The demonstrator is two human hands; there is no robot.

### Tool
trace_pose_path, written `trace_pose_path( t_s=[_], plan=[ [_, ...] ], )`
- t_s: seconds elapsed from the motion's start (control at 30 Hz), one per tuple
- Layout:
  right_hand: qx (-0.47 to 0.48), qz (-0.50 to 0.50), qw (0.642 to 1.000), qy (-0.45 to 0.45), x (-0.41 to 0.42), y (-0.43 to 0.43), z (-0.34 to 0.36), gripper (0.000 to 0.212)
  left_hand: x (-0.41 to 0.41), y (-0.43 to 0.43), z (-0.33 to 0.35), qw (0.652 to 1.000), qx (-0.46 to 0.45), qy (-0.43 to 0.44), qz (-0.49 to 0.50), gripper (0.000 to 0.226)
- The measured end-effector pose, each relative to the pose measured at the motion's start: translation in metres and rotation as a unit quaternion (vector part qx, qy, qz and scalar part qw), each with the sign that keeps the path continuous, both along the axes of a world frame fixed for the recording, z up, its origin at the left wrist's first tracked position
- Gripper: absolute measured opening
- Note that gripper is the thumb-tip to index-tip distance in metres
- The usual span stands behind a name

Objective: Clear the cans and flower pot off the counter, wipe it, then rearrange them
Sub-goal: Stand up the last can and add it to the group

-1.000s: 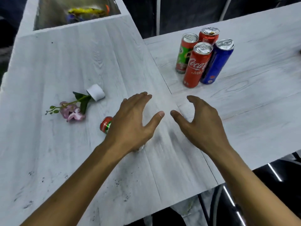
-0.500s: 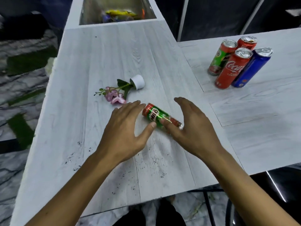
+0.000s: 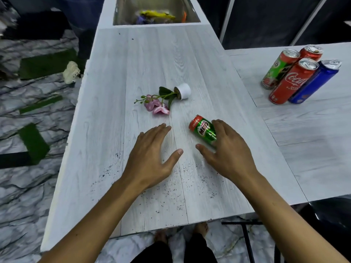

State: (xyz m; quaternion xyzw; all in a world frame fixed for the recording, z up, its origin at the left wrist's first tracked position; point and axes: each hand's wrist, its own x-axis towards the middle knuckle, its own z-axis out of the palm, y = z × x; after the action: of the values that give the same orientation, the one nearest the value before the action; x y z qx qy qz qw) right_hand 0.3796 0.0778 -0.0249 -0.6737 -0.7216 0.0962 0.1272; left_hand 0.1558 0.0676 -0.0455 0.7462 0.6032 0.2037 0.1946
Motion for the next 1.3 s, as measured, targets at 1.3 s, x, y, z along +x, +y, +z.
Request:
trace_pose_path(
  t_s=[1.3],
  plan=[
    [0.039, -0.101, 0.973, 0.202, 0.027, -0.001, 0.008, 0.05, 0.016, 0.023, -0.016, 0.995, 0.009, 0.004, -0.099, 0.078]
  ],
)
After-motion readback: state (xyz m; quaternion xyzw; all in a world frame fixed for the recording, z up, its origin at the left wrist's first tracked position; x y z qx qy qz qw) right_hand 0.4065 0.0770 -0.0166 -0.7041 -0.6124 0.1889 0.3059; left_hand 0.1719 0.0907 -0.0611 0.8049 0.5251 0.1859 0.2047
